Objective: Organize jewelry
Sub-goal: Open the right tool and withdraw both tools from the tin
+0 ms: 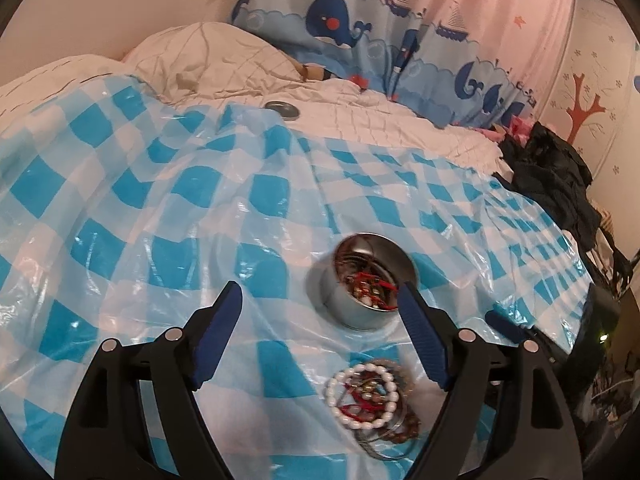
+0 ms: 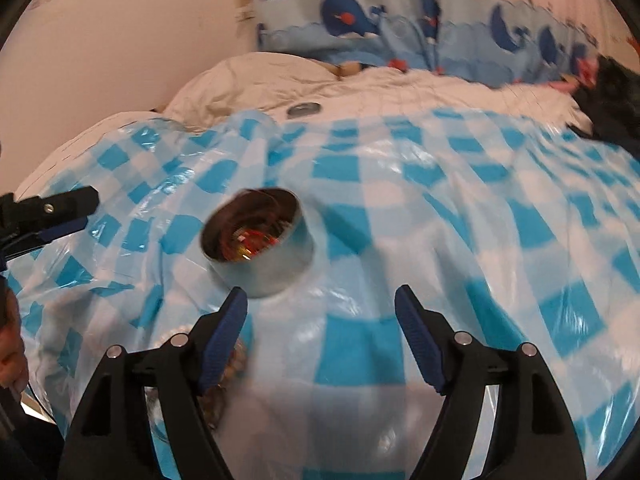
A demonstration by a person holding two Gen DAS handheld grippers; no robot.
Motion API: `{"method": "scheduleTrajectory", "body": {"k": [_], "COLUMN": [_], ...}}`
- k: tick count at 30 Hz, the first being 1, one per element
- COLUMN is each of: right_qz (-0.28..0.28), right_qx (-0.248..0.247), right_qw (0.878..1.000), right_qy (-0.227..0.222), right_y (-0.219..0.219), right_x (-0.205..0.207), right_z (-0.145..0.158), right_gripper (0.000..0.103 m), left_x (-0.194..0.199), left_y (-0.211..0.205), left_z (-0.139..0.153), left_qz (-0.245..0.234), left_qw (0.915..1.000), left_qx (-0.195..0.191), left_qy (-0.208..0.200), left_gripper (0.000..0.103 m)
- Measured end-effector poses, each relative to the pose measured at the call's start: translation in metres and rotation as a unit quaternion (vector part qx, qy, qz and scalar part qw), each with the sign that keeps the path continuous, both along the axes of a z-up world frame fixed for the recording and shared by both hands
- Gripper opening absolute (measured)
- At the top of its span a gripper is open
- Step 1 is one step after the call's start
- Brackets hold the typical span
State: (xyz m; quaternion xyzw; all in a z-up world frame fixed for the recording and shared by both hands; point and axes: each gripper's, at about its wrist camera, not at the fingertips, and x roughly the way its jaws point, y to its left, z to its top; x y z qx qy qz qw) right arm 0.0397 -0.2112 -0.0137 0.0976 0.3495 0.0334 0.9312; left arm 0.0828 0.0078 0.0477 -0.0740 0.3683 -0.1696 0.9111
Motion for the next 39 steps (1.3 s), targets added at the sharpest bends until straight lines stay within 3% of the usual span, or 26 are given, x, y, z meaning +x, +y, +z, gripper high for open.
{"method": "scheduleTrajectory", "body": {"k": [3, 8, 16, 21, 39], "right_qz": [-0.022, -0.052, -0.071, -0.075, -0.065], "right_qx": [0.000, -0.040, -0.070, -0.064, -0.037], "right_qw": [1.000, 0.998, 0.995, 0.995, 0.996], "right_qy": [-0.003, -0.016, -0.004, 0.009, 0.045], "right_y": [-0.002, 0.009, 0.013, 0.010, 0.005], "right_x": [-0.002, -0.007, -0.005, -0.003, 0.006], "right_z": [-0.010, -0.022, -0.026, -0.031, -0.040], "right_gripper": [0.076, 0.080, 0.090, 0.091, 0.095], "left_x": [-0.008, -0.027, -0.046, -0.052, -0.026], "left_y": [-0.014, -0.028, -0.015, -0.008, -0.058], "left_z": [0.007, 0.032, 0.052, 0.046, 0.006], "left_qz": [-0.013, -0.034, -0.019, -0.005, -0.016], "left_qw": [0.9998, 0.9979, 0.9966, 0.9978, 0.9959], "left_qx": [0.003, 0.019, 0.019, 0.010, 0.085], "left_qy": [-0.011, -0.052, -0.078, -0.065, -0.028], "left_gripper": [0.078, 0.085, 0.091, 0.093, 0.094]}}
